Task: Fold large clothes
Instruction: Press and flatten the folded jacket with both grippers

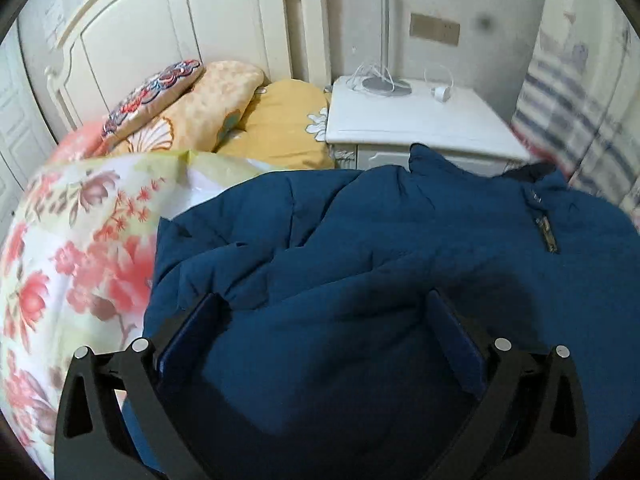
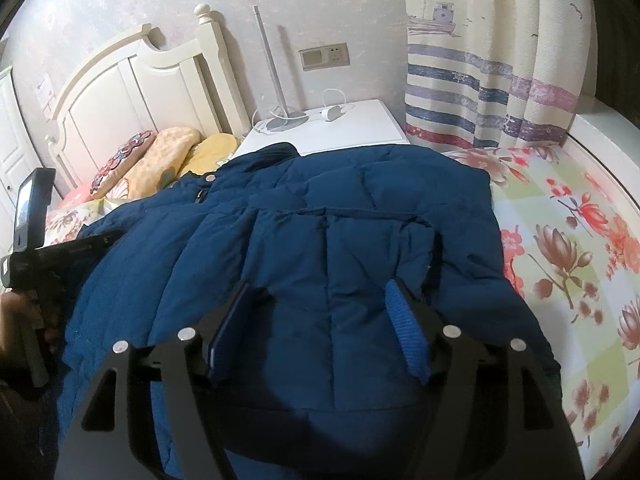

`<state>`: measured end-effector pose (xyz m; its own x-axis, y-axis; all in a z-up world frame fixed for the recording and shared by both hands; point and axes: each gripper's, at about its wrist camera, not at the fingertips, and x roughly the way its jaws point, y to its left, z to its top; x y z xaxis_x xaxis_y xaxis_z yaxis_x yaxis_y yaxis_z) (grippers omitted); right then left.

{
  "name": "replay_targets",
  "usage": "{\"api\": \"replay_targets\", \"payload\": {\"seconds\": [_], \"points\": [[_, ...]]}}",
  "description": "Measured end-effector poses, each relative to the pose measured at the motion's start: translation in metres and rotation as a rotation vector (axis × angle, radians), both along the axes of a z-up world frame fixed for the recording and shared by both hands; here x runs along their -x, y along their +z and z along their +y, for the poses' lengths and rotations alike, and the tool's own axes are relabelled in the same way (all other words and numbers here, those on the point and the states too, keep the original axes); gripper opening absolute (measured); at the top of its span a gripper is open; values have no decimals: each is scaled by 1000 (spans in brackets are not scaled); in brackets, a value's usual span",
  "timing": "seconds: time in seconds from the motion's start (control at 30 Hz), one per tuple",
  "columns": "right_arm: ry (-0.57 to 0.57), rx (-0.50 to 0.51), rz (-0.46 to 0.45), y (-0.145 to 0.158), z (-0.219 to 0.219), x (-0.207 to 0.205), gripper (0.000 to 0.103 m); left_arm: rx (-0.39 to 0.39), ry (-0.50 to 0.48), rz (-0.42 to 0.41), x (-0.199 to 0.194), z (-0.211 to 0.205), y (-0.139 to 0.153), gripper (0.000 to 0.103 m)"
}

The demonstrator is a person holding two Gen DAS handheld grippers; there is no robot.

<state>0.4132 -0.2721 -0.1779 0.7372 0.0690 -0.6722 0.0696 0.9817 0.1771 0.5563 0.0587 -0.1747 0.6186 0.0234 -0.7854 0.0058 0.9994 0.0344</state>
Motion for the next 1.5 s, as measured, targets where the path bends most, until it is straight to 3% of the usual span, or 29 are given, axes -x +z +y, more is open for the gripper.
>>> {"api": "replay_targets", "payload": {"seconds": [0.1,0.23,0.3,0.37,0.4,0.47,0.57,0.67,0.8,0.9,0.97,1.1,1.23,1.33,1.5], "points": [[1,1,0,0,0,0,70,-18,16,-15,6,2,7,99],[1,-5,-2,0,0,0,70,-13,64,-173,37,11,37,99],[2,-2,-2,0,2,0,71,-25,95,-156,34,18,34,99],[1,-1,-3,0,2,0,71,-46,106,-69,22,27,8,99],[3,-4,-6,0,2,1,71,10,94,-28,17,34,-7,99],[2,-5,-12,0,1,1,71,56,112,-35,17,40,-6,99],[-18,2,-30,3,0,6,70,30,111,-37,18,36,-8,99],[-63,48,-47,17,6,13,71,14,112,-48,19,33,-7,99],[15,217,-79,37,40,5,78,27,112,-57,20,36,-7,99],[76,321,7,27,53,-20,86,26,112,-60,20,36,-6,99],[106,300,137,6,47,-41,91,26,110,-62,21,35,-6,99],[123,265,130,16,36,-47,90,25,111,-63,21,36,-6,99],[-5,187,67,33,3,-62,90,26,110,-63,21,36,-5,99],[0,162,155,8,-12,-89,96,26,110,-62,21,36,-5,99],[9,136,124,-5,-14,-90,99,26,110,-61,21,36,-5,99]]}}
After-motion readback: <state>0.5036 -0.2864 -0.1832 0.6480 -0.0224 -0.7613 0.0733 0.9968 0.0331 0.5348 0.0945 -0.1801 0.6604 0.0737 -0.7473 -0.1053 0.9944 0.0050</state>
